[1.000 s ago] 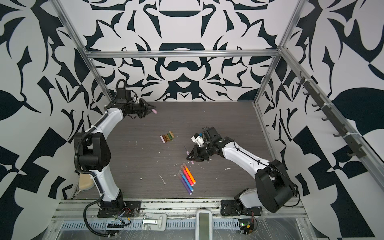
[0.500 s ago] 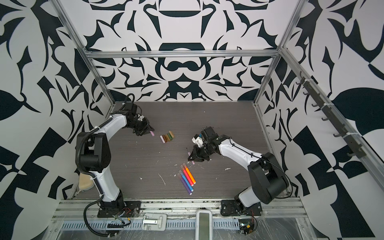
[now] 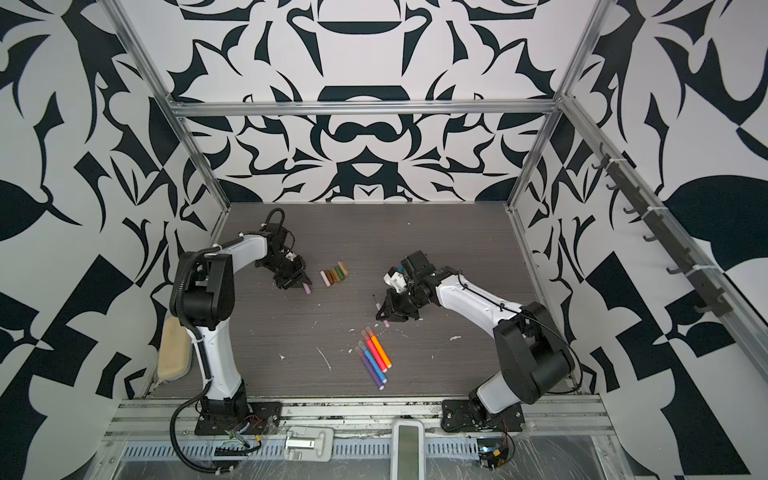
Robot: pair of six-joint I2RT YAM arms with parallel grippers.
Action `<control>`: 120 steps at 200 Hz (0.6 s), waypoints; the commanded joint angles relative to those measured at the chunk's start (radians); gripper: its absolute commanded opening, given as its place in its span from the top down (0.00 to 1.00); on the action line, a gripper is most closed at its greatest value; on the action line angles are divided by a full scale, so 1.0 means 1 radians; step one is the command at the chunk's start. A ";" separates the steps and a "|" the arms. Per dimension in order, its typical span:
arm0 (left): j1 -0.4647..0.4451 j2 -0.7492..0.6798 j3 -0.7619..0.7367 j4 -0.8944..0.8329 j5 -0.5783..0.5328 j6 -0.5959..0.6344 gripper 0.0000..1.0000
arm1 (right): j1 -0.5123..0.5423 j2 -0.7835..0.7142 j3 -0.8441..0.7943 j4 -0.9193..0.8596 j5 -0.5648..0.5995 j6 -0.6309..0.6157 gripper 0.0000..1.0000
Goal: Open the pen caps
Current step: 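Lower the lilac cap beside the other caps and open the left gripper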
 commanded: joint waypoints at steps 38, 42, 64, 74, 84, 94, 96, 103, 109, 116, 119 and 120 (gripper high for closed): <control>-0.022 0.052 0.054 -0.024 0.016 -0.002 0.83 | -0.002 -0.009 0.038 -0.033 0.000 -0.027 1.00; -0.022 0.053 0.053 -0.023 0.017 -0.005 0.82 | -0.002 -0.009 0.038 -0.034 -0.001 -0.027 1.00; -0.027 0.055 0.054 -0.015 0.022 -0.016 0.79 | -0.002 -0.009 0.039 -0.038 0.000 -0.031 1.00; -0.030 0.054 0.055 -0.013 0.022 -0.019 0.77 | -0.002 -0.010 0.040 -0.040 0.001 -0.033 1.00; -0.030 0.054 0.057 -0.013 0.020 -0.021 0.75 | -0.001 -0.008 0.041 -0.043 0.001 -0.036 1.00; -0.032 0.054 0.059 -0.013 0.020 -0.025 0.74 | -0.002 -0.009 0.042 -0.046 0.001 -0.039 1.00; -0.032 0.054 0.059 -0.013 0.021 -0.026 0.73 | -0.002 -0.009 0.044 -0.045 0.001 -0.039 1.00; -0.031 0.052 0.059 -0.012 0.021 -0.029 0.73 | -0.003 -0.007 0.046 -0.047 -0.001 -0.040 1.00; -0.032 0.049 0.059 -0.009 0.020 -0.032 0.73 | -0.001 -0.007 0.047 -0.048 -0.001 -0.042 1.00; -0.032 0.046 0.059 -0.006 0.020 -0.036 0.73 | -0.002 -0.006 0.049 -0.049 0.000 -0.044 1.00; -0.032 0.044 0.059 -0.005 0.020 -0.038 0.73 | -0.002 -0.006 0.050 -0.051 -0.001 -0.045 1.00; -0.032 0.043 0.059 -0.004 0.019 -0.039 0.73 | -0.002 -0.006 0.050 -0.050 -0.001 -0.045 1.00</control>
